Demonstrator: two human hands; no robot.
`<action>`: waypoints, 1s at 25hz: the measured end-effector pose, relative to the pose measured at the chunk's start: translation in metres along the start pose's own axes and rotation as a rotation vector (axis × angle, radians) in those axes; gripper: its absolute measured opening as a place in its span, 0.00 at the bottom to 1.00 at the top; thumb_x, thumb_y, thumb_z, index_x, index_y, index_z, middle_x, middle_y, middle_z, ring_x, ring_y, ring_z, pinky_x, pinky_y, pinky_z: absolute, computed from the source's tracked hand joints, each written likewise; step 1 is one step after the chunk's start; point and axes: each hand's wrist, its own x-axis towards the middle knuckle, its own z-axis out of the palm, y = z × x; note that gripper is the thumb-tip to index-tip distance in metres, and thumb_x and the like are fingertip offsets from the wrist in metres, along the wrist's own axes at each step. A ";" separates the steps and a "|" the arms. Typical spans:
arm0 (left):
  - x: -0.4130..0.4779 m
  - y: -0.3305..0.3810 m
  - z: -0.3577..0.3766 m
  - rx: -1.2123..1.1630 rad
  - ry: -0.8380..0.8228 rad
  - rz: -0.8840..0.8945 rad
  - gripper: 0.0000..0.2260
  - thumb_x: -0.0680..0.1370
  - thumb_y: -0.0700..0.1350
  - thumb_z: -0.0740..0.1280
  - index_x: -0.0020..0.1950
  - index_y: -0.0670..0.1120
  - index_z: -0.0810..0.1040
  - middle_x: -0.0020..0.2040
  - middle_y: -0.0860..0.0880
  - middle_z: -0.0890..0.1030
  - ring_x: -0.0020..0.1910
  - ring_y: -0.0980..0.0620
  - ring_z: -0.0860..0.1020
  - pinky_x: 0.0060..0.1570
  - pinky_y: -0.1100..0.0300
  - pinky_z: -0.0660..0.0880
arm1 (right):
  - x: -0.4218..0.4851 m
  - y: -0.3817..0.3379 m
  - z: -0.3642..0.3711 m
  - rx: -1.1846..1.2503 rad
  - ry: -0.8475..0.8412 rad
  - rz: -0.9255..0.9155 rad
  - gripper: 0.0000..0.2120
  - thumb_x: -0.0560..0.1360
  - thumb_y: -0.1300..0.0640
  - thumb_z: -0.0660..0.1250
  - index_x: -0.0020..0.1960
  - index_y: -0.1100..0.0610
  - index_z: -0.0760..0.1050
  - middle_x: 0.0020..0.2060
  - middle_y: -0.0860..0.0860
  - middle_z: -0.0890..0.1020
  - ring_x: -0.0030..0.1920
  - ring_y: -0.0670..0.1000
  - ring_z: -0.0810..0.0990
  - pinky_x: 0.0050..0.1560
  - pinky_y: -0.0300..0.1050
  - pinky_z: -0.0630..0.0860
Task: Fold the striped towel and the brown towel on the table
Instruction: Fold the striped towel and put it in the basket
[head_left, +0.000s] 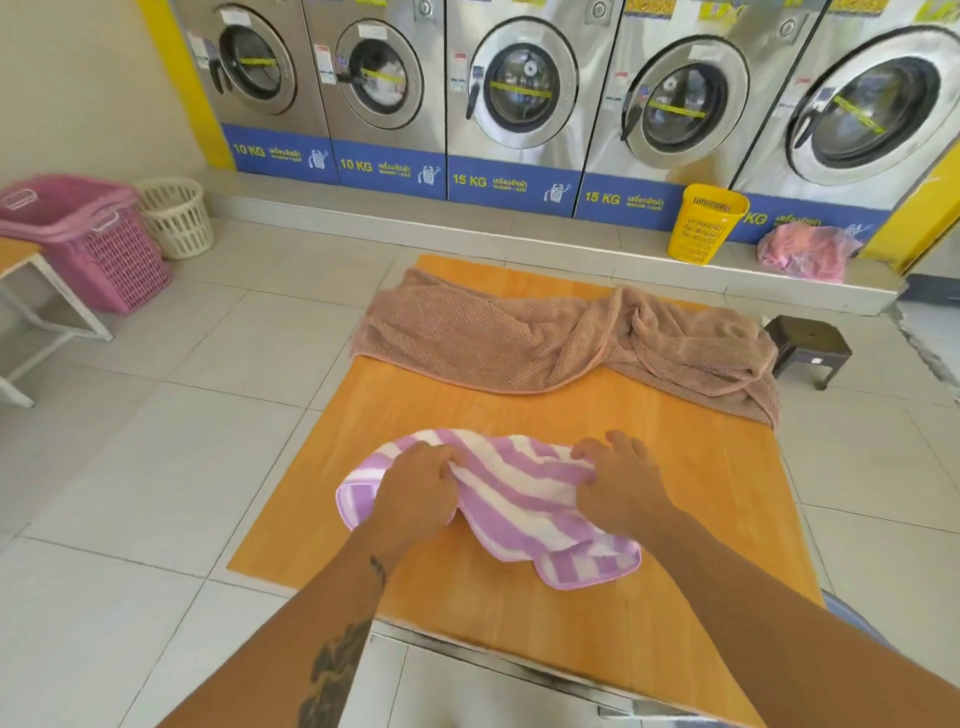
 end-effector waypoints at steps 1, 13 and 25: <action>-0.004 0.000 0.003 -0.028 -0.071 -0.094 0.15 0.81 0.40 0.57 0.56 0.50 0.82 0.52 0.46 0.83 0.44 0.48 0.79 0.43 0.62 0.72 | 0.002 0.001 0.003 -0.024 -0.064 0.040 0.23 0.73 0.57 0.62 0.67 0.46 0.70 0.64 0.53 0.68 0.69 0.60 0.65 0.65 0.55 0.68; -0.021 0.014 0.040 0.030 -0.220 -0.157 0.37 0.71 0.34 0.63 0.78 0.54 0.58 0.73 0.49 0.55 0.54 0.46 0.76 0.45 0.56 0.76 | -0.028 0.008 0.010 0.144 -0.394 0.271 0.15 0.71 0.55 0.59 0.54 0.60 0.75 0.48 0.57 0.82 0.45 0.56 0.81 0.38 0.43 0.74; -0.018 0.041 0.030 -0.187 -0.147 -0.261 0.30 0.76 0.37 0.59 0.77 0.55 0.64 0.70 0.47 0.74 0.62 0.44 0.75 0.57 0.55 0.75 | -0.044 0.012 -0.016 0.796 0.189 0.161 0.08 0.76 0.64 0.61 0.50 0.52 0.72 0.37 0.54 0.78 0.29 0.46 0.76 0.27 0.42 0.70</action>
